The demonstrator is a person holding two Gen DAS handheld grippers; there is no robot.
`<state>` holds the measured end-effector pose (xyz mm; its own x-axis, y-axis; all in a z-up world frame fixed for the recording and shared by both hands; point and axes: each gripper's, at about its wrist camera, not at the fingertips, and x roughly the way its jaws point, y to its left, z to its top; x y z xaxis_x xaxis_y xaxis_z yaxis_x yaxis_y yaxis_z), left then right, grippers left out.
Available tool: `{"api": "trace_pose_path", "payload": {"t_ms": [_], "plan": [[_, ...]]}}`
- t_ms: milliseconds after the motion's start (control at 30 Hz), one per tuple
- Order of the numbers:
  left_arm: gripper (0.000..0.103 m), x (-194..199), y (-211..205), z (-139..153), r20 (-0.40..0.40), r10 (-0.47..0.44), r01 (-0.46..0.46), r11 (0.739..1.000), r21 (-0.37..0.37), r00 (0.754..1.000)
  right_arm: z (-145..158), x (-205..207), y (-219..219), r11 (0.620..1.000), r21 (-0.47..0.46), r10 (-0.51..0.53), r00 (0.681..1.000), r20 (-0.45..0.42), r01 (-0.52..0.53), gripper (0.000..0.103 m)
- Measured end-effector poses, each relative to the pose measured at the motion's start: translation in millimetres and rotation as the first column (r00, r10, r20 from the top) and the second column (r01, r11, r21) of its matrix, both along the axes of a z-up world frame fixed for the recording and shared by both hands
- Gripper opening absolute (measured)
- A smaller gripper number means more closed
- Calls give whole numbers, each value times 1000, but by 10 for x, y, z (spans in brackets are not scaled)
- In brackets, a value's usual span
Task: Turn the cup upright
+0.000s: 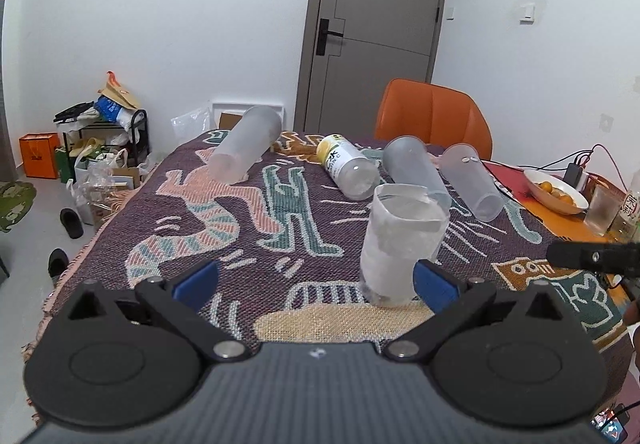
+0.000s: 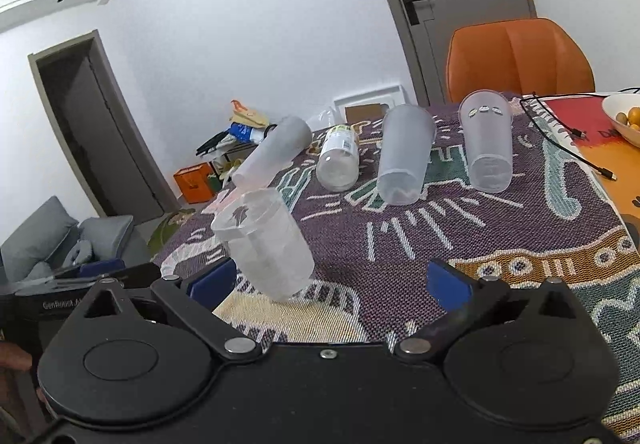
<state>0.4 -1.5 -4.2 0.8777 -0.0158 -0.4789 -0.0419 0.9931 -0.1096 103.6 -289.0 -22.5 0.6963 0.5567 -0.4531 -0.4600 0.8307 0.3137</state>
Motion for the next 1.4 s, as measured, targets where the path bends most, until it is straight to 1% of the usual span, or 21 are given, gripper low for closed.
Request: {"api": "trace_pose_path", "payload": {"t_ms": [167, 300, 667, 1400], "plan": [[103, -1, 20, -10, -11, 2, -2, 1000, -3, 1000, -24, -61, 99, 998, -45, 45, 999, 3, -45, 103], [103, -1, 30, -34, -23, 1, -1, 1000, -1, 1000, -35, -71, 147, 997, -54, 60, 998, 0, -59, 103], [103, 9, 69, -64, -35, 9, -9, 1000, -3, 999, -60, -50, 123, 998, -52, 38, 999, -13, -39, 103], [103, 6, 82, -72, -36, 13, -13, 1000, -1, 999, -78, -33, 119, 998, -58, 29, 999, -18, -30, 103]]}}
